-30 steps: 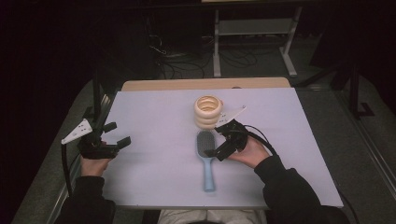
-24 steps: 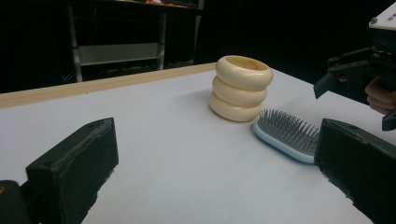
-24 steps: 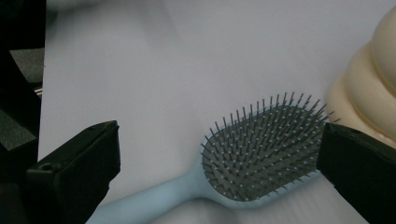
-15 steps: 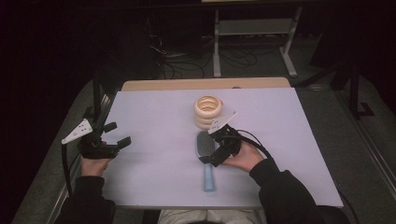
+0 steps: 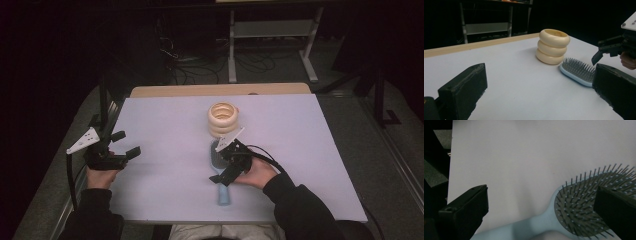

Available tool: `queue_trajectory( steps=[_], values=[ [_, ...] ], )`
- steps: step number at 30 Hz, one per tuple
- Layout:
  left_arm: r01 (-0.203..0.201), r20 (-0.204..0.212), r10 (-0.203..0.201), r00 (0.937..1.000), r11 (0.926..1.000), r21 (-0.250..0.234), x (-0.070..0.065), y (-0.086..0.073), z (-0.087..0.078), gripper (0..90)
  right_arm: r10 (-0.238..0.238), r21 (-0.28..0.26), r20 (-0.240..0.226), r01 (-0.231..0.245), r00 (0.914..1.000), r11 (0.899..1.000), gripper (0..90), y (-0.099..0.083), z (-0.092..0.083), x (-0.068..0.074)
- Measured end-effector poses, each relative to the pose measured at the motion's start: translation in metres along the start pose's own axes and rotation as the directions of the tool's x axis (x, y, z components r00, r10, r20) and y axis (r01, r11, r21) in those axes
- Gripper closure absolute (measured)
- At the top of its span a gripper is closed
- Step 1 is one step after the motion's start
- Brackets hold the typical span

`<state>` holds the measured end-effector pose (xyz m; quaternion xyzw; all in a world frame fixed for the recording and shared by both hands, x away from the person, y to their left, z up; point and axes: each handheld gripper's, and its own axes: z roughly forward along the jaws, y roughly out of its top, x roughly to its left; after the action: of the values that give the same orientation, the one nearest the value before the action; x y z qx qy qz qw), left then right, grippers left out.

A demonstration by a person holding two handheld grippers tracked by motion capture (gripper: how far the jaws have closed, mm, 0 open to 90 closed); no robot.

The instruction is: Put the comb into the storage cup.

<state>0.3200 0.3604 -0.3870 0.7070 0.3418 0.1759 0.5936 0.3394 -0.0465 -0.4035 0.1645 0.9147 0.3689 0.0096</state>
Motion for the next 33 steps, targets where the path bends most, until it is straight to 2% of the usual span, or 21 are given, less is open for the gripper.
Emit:
queue_trajectory(
  steps=[5, 13, 16, 18, 20, 22, 23, 25, 26, 29, 31, 33],
  values=[
    [0.001, 0.001, -0.001, 1.0000, 1.0000, 0.000, 0.000, 0.000, 0.000, 0.0, -0.009, 0.011, -0.013, 0.009, 0.9999, 1.000, 0.9, 0.000, 0.004, 0.002],
    [-0.001, 0.003, 0.001, 1.0000, 1.0000, 0.004, 0.000, 0.000, 0.001, 0.0, -0.041, 0.036, -0.065, 0.043, 0.9971, 0.998, 14.1, -0.001, 0.010, 0.009],
    [-0.002, 0.003, 0.002, 1.0000, 1.0000, 0.005, 0.000, 0.000, 0.001, 0.0, -0.066, 0.047, -0.070, 0.069, 0.9954, 0.996, 18.3, -0.001, 0.013, 0.012],
    [-0.002, 0.004, 0.002, 1.0000, 1.0000, 0.006, 0.000, 0.000, 0.001, 0.0, -0.066, 0.051, -0.073, 0.070, 0.9951, 0.996, 19.6, -0.001, 0.013, 0.013],
    [-0.001, 0.004, 0.001, 1.0000, 1.0000, 0.006, 0.000, 0.000, 0.001, 0.0, -0.074, 0.054, -0.096, 0.079, 0.9926, 0.995, 29.2, -0.001, 0.014, 0.014],
    [-0.001, 0.005, 0.001, 1.0000, 1.0000, 0.006, 0.000, 0.000, 0.001, 0.0, -0.085, 0.064, -0.094, 0.091, 0.9919, 0.994, 33.6, -0.001, 0.015, 0.015],
    [0.000, 0.006, 0.000, 1.0000, 1.0000, 0.007, 0.000, 0.000, 0.001, 0.0, -0.090, 0.081, -0.102, 0.099, 0.9907, 0.992, 39.7, -0.002, 0.018, 0.017],
    [0.000, 0.006, 0.000, 1.0000, 1.0000, 0.007, 0.000, -0.001, 0.002, 0.0, -0.094, 0.088, -0.100, 0.103, 0.9905, 0.991, 41.4, -0.002, 0.019, 0.017],
    [0.000, 0.006, 0.000, 1.0000, 1.0000, 0.007, 0.000, -0.001, 0.002, 0.0, -0.098, 0.103, -0.106, 0.109, 0.9895, 0.989, 46.5, -0.003, 0.021, 0.019],
    [-0.001, 0.007, 0.001, 1.0000, 1.0000, 0.009, 0.000, -0.001, 0.002, 0.0, -0.107, 0.115, -0.116, 0.120, 0.9875, 0.986, 54.6, -0.002, 0.024, 0.021],
    [-0.002, 0.007, 0.002, 1.0000, 0.9999, 0.010, 0.000, -0.001, 0.002, 0.0, -0.110, 0.125, -0.117, 0.125, 0.9870, 0.984, 59.7, -0.002, 0.024, 0.022],
    [-0.001, 0.008, 0.001, 1.0000, 0.9999, 0.015, 0.000, -0.001, 0.003, 0.0, -0.128, 0.136, -0.096, 0.140, 0.9872, 0.981, 65.0, -0.003, 0.025, 0.024]
  ],
)
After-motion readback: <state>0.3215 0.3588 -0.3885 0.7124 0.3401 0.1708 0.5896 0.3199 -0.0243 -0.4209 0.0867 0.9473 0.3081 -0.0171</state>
